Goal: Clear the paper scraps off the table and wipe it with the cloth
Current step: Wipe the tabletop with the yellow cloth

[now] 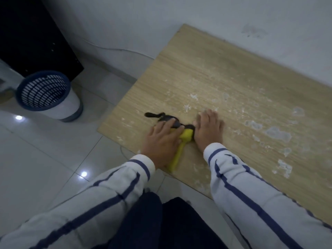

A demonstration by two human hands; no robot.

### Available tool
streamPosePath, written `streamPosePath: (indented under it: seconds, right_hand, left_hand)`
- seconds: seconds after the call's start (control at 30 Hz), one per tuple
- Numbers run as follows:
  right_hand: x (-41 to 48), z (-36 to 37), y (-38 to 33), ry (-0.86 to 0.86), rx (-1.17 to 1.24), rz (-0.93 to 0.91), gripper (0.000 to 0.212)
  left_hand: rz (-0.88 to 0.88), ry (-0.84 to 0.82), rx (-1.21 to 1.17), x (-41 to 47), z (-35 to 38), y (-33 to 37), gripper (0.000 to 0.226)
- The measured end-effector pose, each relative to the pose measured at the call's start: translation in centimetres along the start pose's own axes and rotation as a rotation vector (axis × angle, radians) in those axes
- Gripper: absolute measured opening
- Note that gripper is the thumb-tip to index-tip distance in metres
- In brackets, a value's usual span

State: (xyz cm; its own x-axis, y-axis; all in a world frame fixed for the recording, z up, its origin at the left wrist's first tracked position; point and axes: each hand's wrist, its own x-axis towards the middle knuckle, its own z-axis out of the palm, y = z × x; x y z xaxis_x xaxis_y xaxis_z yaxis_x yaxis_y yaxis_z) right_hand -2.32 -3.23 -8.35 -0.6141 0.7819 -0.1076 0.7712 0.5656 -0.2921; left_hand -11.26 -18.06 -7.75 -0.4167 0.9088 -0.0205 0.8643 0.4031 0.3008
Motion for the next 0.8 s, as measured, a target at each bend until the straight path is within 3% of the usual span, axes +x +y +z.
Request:
streamPosePath:
  seconds: [0.07,0.17,0.23,0.27,0.3,0.4,0.47,0.53,0.6,0.7,0.73,0.77,0.8]
  right_hand:
    - [0.5,0.4,-0.9,-0.005,-0.014,-0.017,0.045]
    - [0.6,0.7,-0.8,0.019,-0.024,-0.007,0.044]
    - [0.5,0.7,-0.9,0.049,-0.013,-0.008,0.043]
    - [0.6,0.8,-1.0,0.057,-0.008,-0.005,0.042]
    - [0.6,0.8,-1.0,0.057,-0.002,0.001,0.043]
    - [0.6,0.5,-0.9,0.014,-0.001,0.018,0.054]
    - [0.6,0.3,-0.7,0.000,0.018,0.013,0.057]
    - [0.9,0.2,-0.7,0.026,0.058,0.021,0.047]
    - [1.3,0.0,-0.3,0.047,0.079,0.051,0.037]
    - [2.3,-1.1,1.3,0.087,0.113,0.116,0.036]
    - [2.8,-1.6,2.1,0.114,0.136,0.139,0.036]
    - [3.5,-2.3,3.0,0.145,0.162,0.164,0.035]
    - [4.1,-3.0,4.0,0.172,0.188,0.197,0.035]
  left_hand:
    - [-0.182,0.045,0.033,0.9,-0.9,-4.5,0.045]
    - [-0.536,0.265,0.055,2.7,-4.0,-11.8,0.039]
    - [-0.733,0.355,-0.013,4.0,-5.6,-13.1,0.033]
    - [-0.735,0.361,-0.012,4.7,-5.7,-12.3,0.030]
    - [-0.631,0.335,0.010,5.3,-5.5,-10.8,0.030]
    - [0.034,0.221,0.018,5.1,-2.3,-4.2,0.040]
    - [0.249,0.020,-0.018,4.2,-0.4,-2.1,0.048]
    - [0.166,-0.001,-0.018,6.0,-0.1,-3.9,0.050]
    - [-0.051,0.132,0.001,9.3,-0.5,-6.5,0.050]
    - [-0.374,0.192,-0.107,14.8,-2.5,-7.6,0.043]
    - [-0.352,0.213,-0.160,15.9,-2.9,-5.9,0.043]
    - [-0.221,0.231,-0.221,16.6,-2.9,-3.4,0.046]
    - [0.031,0.226,-0.245,16.8,-2.1,-0.5,0.045]
